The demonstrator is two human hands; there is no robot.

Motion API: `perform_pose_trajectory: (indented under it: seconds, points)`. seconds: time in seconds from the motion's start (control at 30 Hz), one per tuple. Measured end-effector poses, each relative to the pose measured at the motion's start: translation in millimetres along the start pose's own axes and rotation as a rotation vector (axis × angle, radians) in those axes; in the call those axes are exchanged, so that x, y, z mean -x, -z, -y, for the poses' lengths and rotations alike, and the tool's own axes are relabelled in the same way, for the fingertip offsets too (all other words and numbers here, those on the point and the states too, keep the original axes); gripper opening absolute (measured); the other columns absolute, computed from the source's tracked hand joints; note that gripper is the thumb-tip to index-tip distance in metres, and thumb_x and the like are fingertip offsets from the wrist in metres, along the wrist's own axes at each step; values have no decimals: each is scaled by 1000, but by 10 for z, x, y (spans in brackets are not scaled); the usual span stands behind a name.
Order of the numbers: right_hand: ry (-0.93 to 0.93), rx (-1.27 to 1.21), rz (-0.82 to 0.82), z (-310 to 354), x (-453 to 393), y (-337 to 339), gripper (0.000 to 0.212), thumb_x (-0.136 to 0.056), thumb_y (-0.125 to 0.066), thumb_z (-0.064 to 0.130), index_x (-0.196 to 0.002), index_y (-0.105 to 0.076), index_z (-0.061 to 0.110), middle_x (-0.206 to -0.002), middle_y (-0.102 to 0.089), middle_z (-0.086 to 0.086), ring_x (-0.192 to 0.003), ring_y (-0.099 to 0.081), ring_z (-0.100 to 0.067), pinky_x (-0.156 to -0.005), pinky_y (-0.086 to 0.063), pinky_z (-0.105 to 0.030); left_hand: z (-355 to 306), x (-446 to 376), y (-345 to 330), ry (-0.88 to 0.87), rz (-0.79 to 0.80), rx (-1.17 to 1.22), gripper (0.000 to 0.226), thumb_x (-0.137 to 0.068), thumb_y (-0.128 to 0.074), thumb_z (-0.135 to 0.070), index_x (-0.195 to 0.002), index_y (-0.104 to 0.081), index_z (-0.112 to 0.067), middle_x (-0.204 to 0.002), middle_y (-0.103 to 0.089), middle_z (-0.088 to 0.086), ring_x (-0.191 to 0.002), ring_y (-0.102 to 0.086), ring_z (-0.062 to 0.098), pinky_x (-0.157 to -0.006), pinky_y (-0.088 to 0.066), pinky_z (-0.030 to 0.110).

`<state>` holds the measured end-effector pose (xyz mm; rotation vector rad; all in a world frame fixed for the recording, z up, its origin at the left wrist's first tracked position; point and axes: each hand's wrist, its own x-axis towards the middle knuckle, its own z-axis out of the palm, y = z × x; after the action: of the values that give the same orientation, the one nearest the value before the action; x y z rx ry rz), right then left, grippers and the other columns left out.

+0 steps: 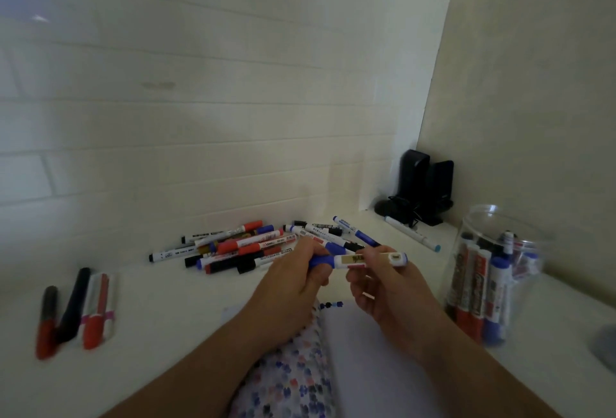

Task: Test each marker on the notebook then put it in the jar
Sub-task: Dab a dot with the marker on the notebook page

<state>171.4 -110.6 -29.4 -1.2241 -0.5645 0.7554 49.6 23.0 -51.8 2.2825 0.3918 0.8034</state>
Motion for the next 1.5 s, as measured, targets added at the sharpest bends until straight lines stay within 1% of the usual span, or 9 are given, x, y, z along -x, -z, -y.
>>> perform_pose_trajectory:
  seconds: [0.27,0.47,0.6,0.77,0.93,1.0,1.17,1.33,1.5]
  points:
    - [-21,-131,57,-76,-24,-52,27,-92,-67,36,-93,-72,9,-82,-70,-12,-71,-65,-16,-66,-51,-28,-21,15,-45,-45,-116,99,15,-104,-53,-11,-99,-54,-24,-88,-62,-10,-81,-57,5,-68,-42,12]
    - [-3,-152,75,-42,4,-98,30,-96,-64,35,-76,-78,19,-80,-70,-11,-71,-65,-16,-67,-53,-27,5,-1,-57,-104,-156,68,14,-104,-53,-13,-98,-52,-25,-87,-62,-9,-81,-56,4,-67,-41,12]
    - [-53,-173,97,-65,14,-110,32,-94,-63,39,-97,-76,10,-88,-72,-11,-74,-66,-16,-64,-54,-25,67,-21,-18,-140,-131,22,6,-105,-52,-23,-103,-53,-28,-90,-61,-11,-83,-57,9,-68,-43,16]
    - [99,362,86,-66,107,-152,12,-107,-56,28,-105,-65,20,-99,-70,0,-81,-65,-10,-75,-55,-26,71,-3,-44,-140,31,-20,11,-106,-43,-45,-103,-49,-36,-94,-60,-14,-87,-57,5,-74,-52,34]
    - [238,748,169,545,493,153,12,-108,-51,17,-117,-58,20,-105,-76,5,-86,-74,-18,-75,-60,-29,194,37,-43,-161,332,-214,34,-93,-49,-67,-123,-44,-53,-111,-49,-30,-106,-46,-5,-87,-50,26]
    - [288,887,112,844,700,343,14,-108,-49,18,-115,-60,25,-96,-73,4,-76,-69,-12,-68,-56,-25,208,37,-66,-157,363,-229,45,-91,-50,-71,-132,-42,-54,-113,-50,-31,-107,-47,-4,-91,-49,26]
    - [521,998,-277,1528,888,862,13,-101,-64,20,-111,-62,27,-75,-70,-2,-56,-62,-13,-54,-51,-22,204,40,-93,-155,377,-226,39,-92,-56,-65,-128,-46,-52,-109,-56,-26,-101,-54,-4,-91,-51,27]
    - [556,1096,-518,1973,831,1286,14,-98,-70,15,-93,-72,28,-74,-73,1,-60,-69,-15,-71,-59,-48,207,48,-87,-105,377,-178,39,-91,-58,-64,-127,-48,-51,-109,-58,-24,-101,-56,-3,-91,-52,27]
    - [593,1298,-522,2120,711,1286,20,-101,-62,20,-106,-68,38,-90,-68,8,-63,-69,-17,-55,-52,-26,212,49,-83,-88,386,-170,40,-93,-56,-64,-130,-46,-50,-111,-58,-24,-101,-56,-3,-92,-51,27]
